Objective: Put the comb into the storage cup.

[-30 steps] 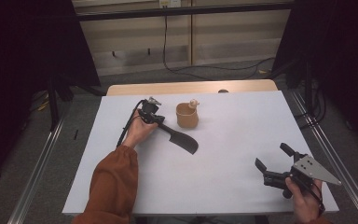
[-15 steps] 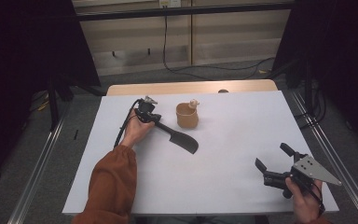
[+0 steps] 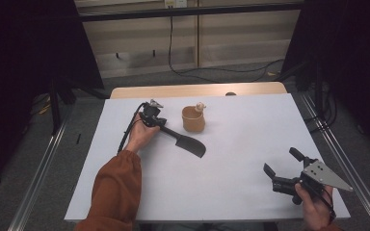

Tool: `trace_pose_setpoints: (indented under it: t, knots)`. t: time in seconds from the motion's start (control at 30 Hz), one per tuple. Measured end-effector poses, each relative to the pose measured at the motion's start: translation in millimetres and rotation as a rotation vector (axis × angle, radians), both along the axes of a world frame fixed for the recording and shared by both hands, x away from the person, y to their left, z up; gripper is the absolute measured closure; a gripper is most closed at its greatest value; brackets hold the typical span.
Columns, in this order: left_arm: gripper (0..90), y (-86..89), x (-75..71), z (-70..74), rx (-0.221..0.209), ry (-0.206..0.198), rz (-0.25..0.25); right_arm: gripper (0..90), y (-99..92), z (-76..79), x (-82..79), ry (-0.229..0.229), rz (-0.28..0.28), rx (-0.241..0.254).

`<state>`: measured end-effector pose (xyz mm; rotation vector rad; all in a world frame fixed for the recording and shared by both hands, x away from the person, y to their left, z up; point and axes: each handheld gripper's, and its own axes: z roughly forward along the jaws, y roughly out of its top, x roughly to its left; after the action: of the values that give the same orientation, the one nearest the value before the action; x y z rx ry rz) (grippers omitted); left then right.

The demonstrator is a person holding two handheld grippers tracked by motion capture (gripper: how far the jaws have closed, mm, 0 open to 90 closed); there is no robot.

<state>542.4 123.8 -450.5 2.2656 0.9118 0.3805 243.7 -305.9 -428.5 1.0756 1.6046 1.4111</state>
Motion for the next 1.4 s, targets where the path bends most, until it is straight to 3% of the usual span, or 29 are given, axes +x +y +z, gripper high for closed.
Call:
trace_pose_setpoints:
  t: [0.57,0.9,0.97,1.03,1.4]
  knots:
    - [90.0,9.0,-4.5,3.6,0.025,0.038,-0.04,0.0,0.3,-0.1,0.1,0.0,0.0,-0.001]
    - [90.0,14.9,-5.6,2.4,0.03,0.009,-0.001,0.0,0.3,-0.2,0.2,0.0,-0.001,-0.001]
    - [90.0,17.1,-4.9,1.7,0.009,0.016,0.001,0.0,0.3,-0.2,0.2,0.0,-0.001,-0.002]
    - [90.0,19.0,-5.0,2.3,0.017,0.018,0.003,0.0,0.5,0.0,-0.1,-0.002,0.001,0.0]
    - [90.0,22.7,-9.2,2.9,0.023,0.023,-0.024,0.0,0.4,-0.2,0.1,0.0,-0.003,-0.002]
